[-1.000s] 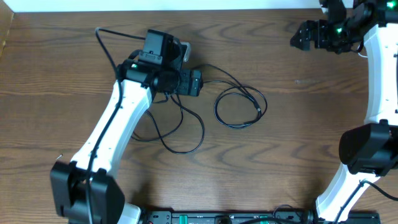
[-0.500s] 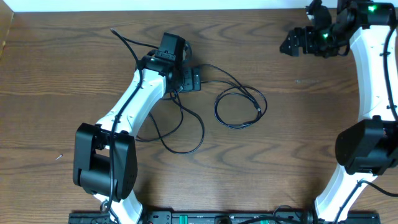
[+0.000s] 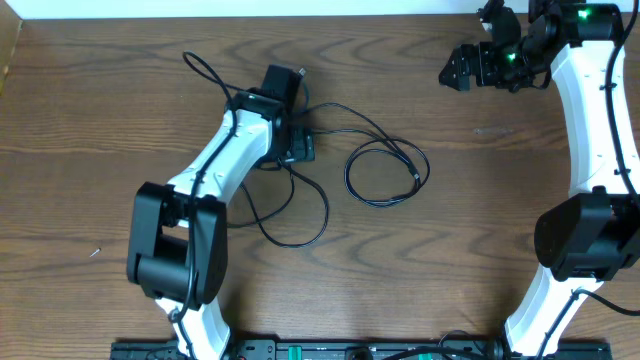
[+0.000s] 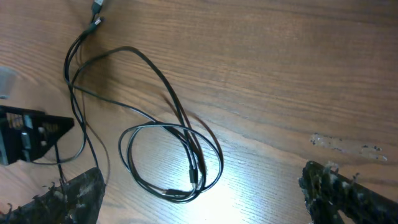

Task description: Untangle cables

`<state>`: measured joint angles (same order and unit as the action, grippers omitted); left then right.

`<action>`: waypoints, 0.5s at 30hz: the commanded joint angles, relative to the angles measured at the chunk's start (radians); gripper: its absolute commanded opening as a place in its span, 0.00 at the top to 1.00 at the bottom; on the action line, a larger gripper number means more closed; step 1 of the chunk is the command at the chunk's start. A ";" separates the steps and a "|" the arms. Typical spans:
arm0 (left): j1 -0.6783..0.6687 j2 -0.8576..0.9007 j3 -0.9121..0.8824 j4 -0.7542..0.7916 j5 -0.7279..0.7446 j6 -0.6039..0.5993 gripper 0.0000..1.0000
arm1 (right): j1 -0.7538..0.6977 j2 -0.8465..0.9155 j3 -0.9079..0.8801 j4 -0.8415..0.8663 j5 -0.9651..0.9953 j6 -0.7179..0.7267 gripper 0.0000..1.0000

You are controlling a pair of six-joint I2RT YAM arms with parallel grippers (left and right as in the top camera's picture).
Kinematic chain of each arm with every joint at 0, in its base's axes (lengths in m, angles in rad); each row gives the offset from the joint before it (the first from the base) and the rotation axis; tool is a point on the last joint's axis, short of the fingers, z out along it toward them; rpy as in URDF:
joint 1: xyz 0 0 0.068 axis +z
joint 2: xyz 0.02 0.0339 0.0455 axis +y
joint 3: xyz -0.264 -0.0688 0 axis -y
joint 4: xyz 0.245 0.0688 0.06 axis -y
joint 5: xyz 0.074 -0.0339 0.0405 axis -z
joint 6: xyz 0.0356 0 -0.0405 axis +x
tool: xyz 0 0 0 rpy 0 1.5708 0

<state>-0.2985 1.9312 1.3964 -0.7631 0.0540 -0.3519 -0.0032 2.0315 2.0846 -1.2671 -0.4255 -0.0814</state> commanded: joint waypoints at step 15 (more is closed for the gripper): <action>0.001 0.129 -0.013 0.103 -0.021 -0.028 0.34 | 0.018 -0.015 -0.008 -0.002 0.001 -0.010 0.03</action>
<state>-0.2985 2.0369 1.3857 -0.6609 0.0631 -0.3706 -0.0032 2.0315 2.0842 -1.2671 -0.4255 -0.0814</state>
